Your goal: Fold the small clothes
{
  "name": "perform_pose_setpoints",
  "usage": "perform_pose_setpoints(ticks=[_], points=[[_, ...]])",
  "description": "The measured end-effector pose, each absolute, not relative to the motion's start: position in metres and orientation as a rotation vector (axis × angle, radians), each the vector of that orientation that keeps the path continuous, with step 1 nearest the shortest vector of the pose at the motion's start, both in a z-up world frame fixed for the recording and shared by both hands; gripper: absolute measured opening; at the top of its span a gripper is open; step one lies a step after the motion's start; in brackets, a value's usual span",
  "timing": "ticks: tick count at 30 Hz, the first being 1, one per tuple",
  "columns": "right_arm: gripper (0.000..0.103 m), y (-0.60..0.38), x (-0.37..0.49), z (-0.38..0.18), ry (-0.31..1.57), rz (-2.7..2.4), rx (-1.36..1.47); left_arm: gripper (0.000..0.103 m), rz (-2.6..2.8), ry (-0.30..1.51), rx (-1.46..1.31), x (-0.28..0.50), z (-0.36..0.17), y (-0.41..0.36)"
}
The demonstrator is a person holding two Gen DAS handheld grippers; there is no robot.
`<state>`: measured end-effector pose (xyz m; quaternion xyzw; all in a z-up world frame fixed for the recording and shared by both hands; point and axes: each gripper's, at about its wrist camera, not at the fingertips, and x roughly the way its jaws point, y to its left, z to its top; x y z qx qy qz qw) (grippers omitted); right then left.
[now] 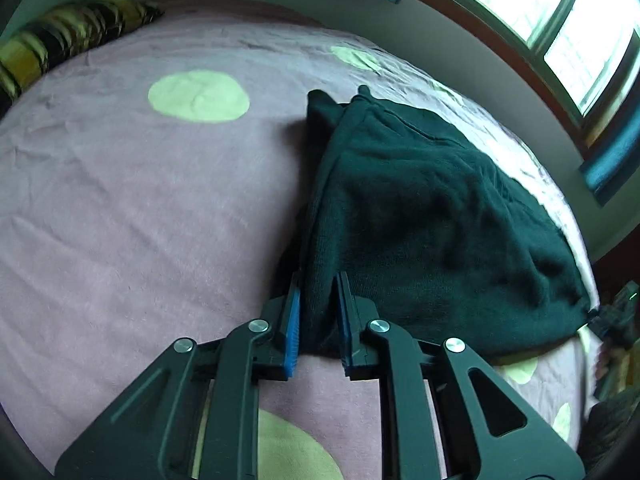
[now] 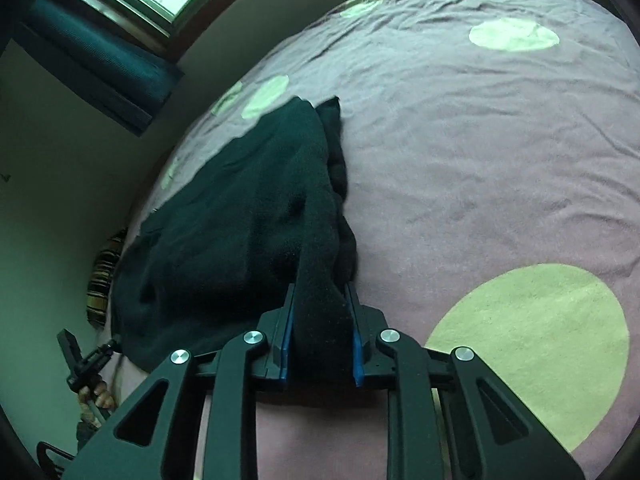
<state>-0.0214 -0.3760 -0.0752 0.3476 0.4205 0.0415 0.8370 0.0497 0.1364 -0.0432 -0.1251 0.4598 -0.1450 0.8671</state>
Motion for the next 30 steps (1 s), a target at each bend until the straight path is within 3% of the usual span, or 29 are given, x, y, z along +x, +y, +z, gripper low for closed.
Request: perform_pose_setpoints(ticks=[4, 7, 9, 11, 13, 15, 23, 26, 28, 30], points=[[0.033, -0.392, -0.035, -0.088, 0.825, 0.154, 0.869, 0.018, -0.335, 0.977, -0.28, 0.056, -0.042, 0.139], [0.04, -0.395, -0.045, -0.078, 0.842, 0.093, 0.852, 0.027, -0.369, 0.982, -0.328, 0.053, -0.037, 0.146], [0.04, -0.394, -0.053, -0.062, 0.82, 0.001, 0.836, 0.051, -0.39, 0.968, -0.376, 0.045, -0.033, 0.151], [0.04, -0.388, -0.061, -0.038, 0.752, -0.071, 0.829, 0.06, -0.408, 0.956, -0.382, 0.038, -0.029, 0.152], [0.047, -0.371, -0.058, -0.013, 0.673, 0.006, 0.864, 0.068, -0.398, 0.94, -0.349, 0.032, -0.025, 0.148], [0.06, -0.346, -0.046, 0.0, 0.649, 0.123, 0.891, 0.07, -0.403, 0.939, -0.339, 0.03, -0.024, 0.145], [0.06, -0.205, 0.069, -0.005, 0.8, 0.522, 0.87, 0.081, -0.458, 0.898, -0.379, 0.022, -0.01, 0.148], [0.071, -0.172, 0.105, -0.039, 0.947, 0.51, 0.864, 0.084, -0.46, 0.902, -0.401, 0.024, -0.013, 0.154], [0.07, -0.165, 0.116, -0.07, 1.038, 0.478, 0.886, 0.084, -0.455, 0.925, -0.42, 0.029, -0.019, 0.155], [0.069, -0.17, 0.114, -0.071, 0.997, 0.486, 0.932, 0.084, -0.448, 0.941, -0.417, 0.034, -0.022, 0.155]])
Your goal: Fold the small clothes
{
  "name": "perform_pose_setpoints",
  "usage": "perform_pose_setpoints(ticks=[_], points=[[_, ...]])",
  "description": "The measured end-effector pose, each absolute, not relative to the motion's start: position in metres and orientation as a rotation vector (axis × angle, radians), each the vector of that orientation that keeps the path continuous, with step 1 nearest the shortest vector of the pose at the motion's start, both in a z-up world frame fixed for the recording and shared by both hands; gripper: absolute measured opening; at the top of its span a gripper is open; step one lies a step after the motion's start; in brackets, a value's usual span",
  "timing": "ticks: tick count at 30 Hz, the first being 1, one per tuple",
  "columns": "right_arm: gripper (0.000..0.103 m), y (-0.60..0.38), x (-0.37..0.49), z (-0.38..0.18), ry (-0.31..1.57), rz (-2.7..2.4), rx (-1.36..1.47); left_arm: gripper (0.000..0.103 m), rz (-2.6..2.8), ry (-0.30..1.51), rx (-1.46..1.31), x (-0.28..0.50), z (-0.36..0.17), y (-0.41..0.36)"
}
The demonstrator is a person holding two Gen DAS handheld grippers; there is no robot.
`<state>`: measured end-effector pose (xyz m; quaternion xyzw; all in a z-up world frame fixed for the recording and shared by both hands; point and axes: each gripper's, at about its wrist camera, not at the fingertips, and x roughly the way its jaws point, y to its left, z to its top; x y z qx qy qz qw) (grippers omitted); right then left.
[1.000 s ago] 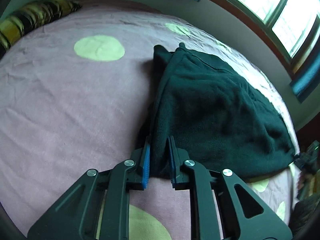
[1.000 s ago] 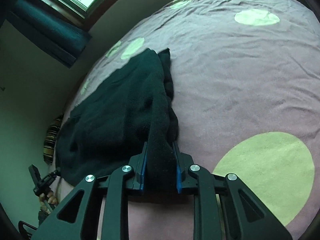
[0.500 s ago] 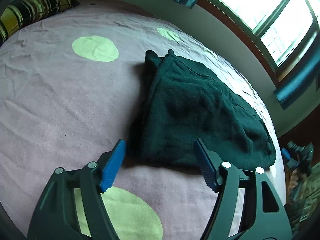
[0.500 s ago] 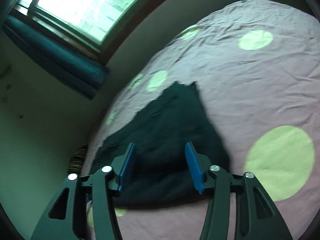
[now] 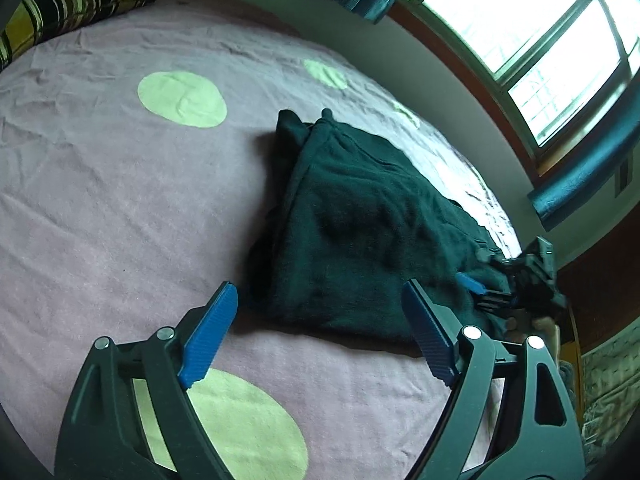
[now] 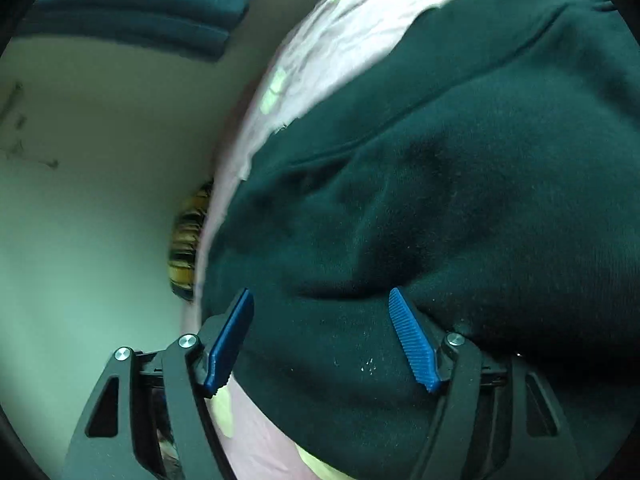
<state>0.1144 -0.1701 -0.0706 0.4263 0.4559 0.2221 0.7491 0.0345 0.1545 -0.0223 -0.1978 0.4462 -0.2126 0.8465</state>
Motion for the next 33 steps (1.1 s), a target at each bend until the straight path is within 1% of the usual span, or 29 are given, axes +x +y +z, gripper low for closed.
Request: perform_pose_setpoints(ticks=[5, 10, 12, 14, 15, 16, 18, 26, 28, 32, 33], points=[[0.07, -0.156, 0.108, -0.05, 1.007, 0.457, 0.805, 0.084, -0.448, 0.965, -0.394, 0.062, -0.029, 0.154], [0.07, -0.149, 0.108, -0.022, 0.903, 0.436, 0.68, 0.085, -0.529, 1.048, -0.402, 0.097, -0.041, 0.146], [0.07, -0.145, 0.119, -0.026, 0.918, 0.416, 0.645, 0.085, -0.565, 1.087, -0.395, 0.117, -0.047, 0.142], [0.07, -0.148, 0.122, -0.042, 0.955, 0.411, 0.673, 0.086, -0.59, 1.126, -0.409, 0.135, -0.054, 0.14], [0.07, -0.147, 0.123, -0.049, 0.96, 0.408, 0.679, 0.09, -0.603, 1.132, -0.416, 0.141, -0.056, 0.139], [0.07, -0.152, 0.115, -0.05, 0.947, 0.411, 0.663, 0.092, -0.633, 1.134, -0.423, 0.149, -0.056, 0.137], [0.072, -0.146, 0.11, -0.045, 0.927, 0.414, 0.622, 0.093, -0.658, 1.141, -0.418, 0.16, -0.055, 0.134], [0.075, -0.142, 0.106, -0.042, 0.909, 0.423, 0.605, 0.094, -0.76, 1.16, -0.392, 0.194, -0.059, 0.122], [0.075, -0.143, 0.105, -0.042, 0.906, 0.429, 0.602, 0.094, -0.801, 1.147, -0.438, 0.194, -0.059, 0.13], [0.075, -0.146, 0.101, -0.043, 0.9, 0.435, 0.6, 0.094, -0.913, 1.103, -0.723, 0.197, -0.067, 0.16], [0.075, -0.147, 0.1, -0.044, 0.898, 0.433, 0.6, 0.094, -0.908, 1.111, -0.739, 0.199, -0.069, 0.161]])
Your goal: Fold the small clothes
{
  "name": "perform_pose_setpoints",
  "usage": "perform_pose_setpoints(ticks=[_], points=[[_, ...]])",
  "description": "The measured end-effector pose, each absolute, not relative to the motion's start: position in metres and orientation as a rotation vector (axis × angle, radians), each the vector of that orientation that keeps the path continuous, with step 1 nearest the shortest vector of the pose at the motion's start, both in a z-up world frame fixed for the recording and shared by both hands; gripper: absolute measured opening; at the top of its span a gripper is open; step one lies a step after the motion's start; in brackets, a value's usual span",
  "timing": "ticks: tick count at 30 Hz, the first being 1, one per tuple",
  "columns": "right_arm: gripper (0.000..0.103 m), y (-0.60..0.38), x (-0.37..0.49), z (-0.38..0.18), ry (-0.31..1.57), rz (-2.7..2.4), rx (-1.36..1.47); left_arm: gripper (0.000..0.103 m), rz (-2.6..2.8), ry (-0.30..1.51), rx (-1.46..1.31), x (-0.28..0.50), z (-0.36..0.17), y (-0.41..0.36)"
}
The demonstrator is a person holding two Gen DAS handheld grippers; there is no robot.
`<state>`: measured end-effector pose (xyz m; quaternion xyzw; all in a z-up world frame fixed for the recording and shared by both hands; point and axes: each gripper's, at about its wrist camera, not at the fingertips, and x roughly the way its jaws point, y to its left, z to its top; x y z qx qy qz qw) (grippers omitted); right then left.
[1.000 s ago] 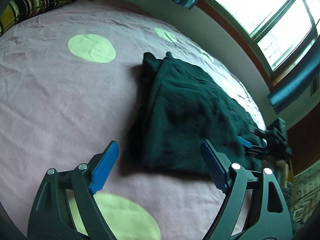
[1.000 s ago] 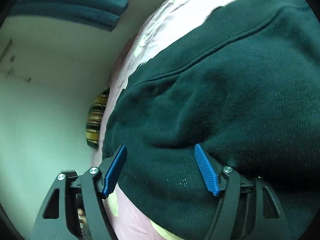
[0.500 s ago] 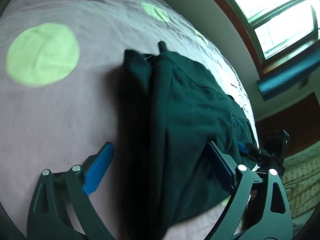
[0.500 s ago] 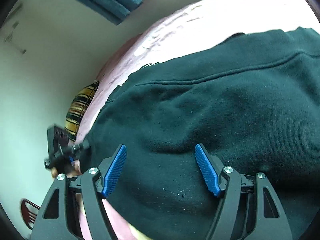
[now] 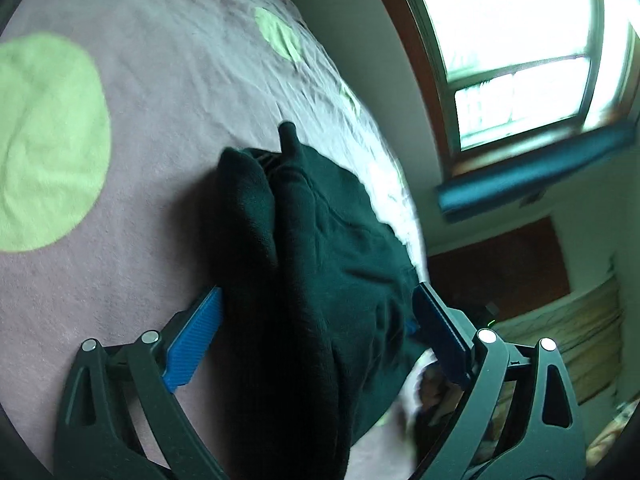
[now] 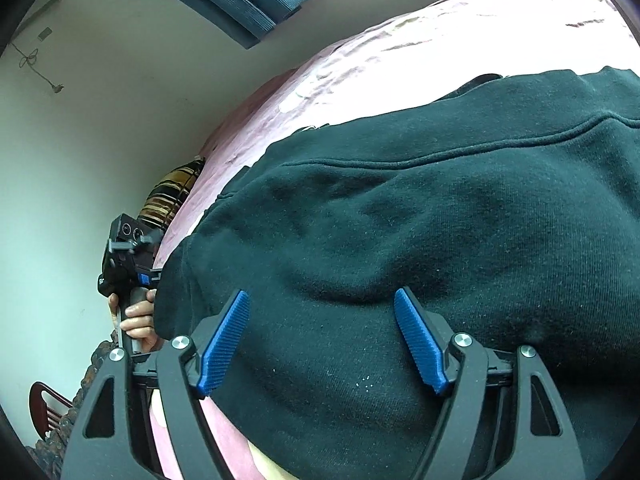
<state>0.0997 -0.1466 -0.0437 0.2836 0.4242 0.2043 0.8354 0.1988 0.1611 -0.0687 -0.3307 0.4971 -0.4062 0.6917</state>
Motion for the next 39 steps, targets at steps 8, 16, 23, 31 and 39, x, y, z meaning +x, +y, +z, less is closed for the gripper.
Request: perform_pose_setpoints(ticks=[8, 16, 23, 31, 39], points=[[0.077, -0.144, 0.098, -0.041, 0.889, 0.431, 0.578, 0.092, -0.831, 1.181, -0.414, 0.201, -0.06, 0.108], [0.077, -0.16, 0.118, -0.01, 0.803, 0.505, 0.737, 0.049, -0.769, 1.204, -0.394, 0.204, -0.059, 0.112], [0.072, -0.167, 0.204, -0.063, 0.994, 0.456, 0.934, 0.052, -0.727, 1.208, -0.349, 0.202, -0.061, 0.107], [0.073, -0.143, 0.123, -0.019, 0.894, 0.477, 0.762, 0.056, -0.723, 1.213, -0.334, 0.203, -0.056, 0.095], [0.077, -0.123, 0.089, -0.036, 0.924, 0.505, 0.684, 0.029, -0.654, 1.201, -0.29, 0.196, -0.046, 0.088]])
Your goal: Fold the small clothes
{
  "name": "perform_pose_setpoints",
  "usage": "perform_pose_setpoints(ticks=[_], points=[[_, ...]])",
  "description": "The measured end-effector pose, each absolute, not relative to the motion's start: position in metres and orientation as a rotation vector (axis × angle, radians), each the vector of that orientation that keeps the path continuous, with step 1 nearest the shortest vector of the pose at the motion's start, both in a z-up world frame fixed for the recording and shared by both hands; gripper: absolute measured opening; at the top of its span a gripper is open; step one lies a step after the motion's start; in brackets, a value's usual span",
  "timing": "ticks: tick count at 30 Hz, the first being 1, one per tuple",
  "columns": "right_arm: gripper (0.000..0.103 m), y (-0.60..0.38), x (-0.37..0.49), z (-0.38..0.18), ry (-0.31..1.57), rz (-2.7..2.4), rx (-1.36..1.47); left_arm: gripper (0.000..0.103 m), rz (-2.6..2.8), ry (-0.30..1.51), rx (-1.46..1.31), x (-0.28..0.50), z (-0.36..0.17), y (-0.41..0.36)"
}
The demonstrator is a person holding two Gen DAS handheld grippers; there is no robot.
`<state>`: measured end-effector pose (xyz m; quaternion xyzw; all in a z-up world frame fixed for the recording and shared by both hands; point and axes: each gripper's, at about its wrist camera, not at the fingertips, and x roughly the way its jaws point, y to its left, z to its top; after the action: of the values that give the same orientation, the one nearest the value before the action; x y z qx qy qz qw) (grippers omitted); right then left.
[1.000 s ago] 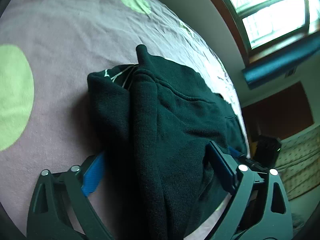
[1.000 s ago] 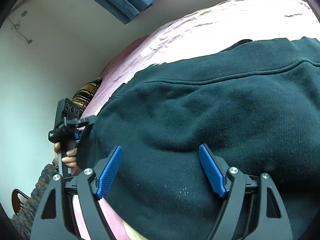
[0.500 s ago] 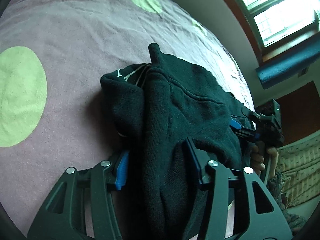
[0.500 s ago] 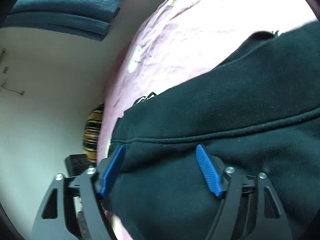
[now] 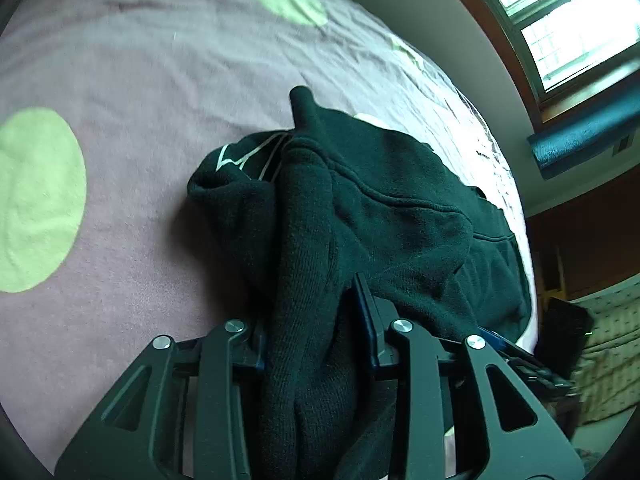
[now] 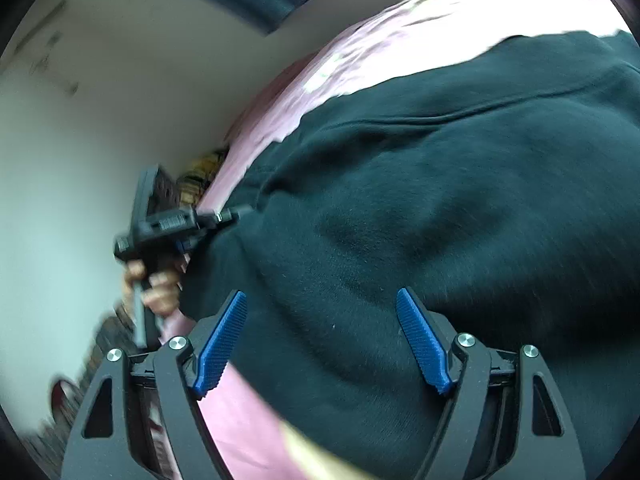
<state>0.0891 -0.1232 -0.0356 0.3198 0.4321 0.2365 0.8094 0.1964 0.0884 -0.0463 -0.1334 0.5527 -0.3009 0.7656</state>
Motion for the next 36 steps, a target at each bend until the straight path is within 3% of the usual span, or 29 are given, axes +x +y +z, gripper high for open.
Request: perform_pose_setpoints(ticks=[3, 5, 12, 22, 25, 29, 33, 36], points=[[0.08, -0.111, 0.077, -0.021, 0.911, 0.539, 0.62, 0.025, -0.633, 1.175, -0.242, 0.188, -0.031, 0.082], [0.081, -0.098, 0.083, -0.044, 0.996, 0.573, 0.576, 0.023, -0.613, 1.168, -0.221, 0.185, -0.022, 0.076], [0.081, -0.113, 0.058, -0.03, 0.914, 0.574, 0.64, 0.021, -0.559, 1.089, -0.075, 0.158, 0.036, 0.035], [0.08, -0.179, -0.015, -0.024, 0.831, 0.55, 0.728, 0.02, -0.577, 0.998, 0.217, 0.099, 0.117, -0.132], [0.081, -0.199, -0.025, -0.018, 0.799, 0.527, 0.757, 0.018, -0.587, 0.998, 0.33, 0.075, 0.108, -0.2], [0.081, -0.227, -0.03, -0.014, 0.756, 0.477, 0.786, 0.018, -0.554, 1.002, 0.513, 0.048, 0.056, -0.284], [0.081, -0.254, -0.05, -0.022, 0.737, 0.418, 0.823, 0.019, -0.46, 0.973, 0.65, 0.031, 0.002, -0.329], [0.081, -0.27, -0.059, -0.036, 0.748, 0.379, 0.884, 0.025, -0.4, 0.914, 0.69, 0.021, -0.006, -0.341]])
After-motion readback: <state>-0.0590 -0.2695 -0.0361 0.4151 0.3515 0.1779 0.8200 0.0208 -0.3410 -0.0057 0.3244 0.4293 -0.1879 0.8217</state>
